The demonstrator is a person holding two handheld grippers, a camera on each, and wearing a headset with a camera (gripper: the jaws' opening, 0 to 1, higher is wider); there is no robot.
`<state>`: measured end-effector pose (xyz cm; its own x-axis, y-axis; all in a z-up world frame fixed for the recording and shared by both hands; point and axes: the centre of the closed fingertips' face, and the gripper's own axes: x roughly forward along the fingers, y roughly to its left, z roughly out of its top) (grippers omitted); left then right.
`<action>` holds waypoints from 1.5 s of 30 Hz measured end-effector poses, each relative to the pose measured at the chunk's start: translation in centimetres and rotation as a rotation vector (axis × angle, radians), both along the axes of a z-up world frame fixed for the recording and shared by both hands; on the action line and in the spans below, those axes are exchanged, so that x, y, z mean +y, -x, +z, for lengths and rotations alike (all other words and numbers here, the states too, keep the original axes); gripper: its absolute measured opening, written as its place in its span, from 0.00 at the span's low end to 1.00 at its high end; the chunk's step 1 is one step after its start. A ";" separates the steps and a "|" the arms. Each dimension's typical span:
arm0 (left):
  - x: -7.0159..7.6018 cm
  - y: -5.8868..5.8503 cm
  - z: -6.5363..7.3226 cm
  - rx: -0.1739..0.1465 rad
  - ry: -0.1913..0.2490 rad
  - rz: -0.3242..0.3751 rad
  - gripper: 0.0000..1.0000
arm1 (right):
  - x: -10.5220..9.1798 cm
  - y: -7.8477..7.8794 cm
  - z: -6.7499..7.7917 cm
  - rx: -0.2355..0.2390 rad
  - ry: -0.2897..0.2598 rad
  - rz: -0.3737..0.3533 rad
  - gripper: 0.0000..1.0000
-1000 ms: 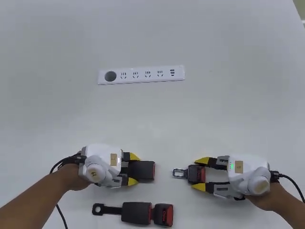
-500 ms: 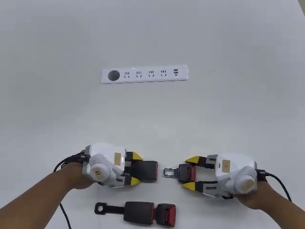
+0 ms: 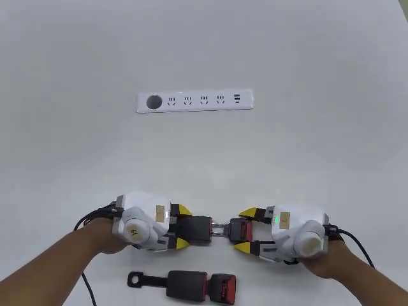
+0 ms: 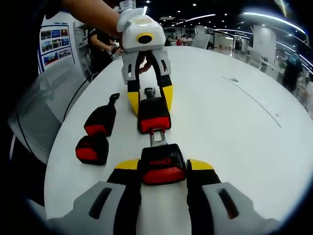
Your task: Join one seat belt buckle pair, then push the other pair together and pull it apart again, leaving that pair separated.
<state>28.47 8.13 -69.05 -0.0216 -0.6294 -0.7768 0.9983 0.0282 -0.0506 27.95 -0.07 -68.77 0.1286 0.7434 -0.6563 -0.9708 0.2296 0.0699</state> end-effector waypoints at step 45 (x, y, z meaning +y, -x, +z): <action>0.0 0.1 -0.1 0.008 -0.023 -0.022 0.32 | 3.0 0.0 0.6 0.019 -0.010 0.016 0.33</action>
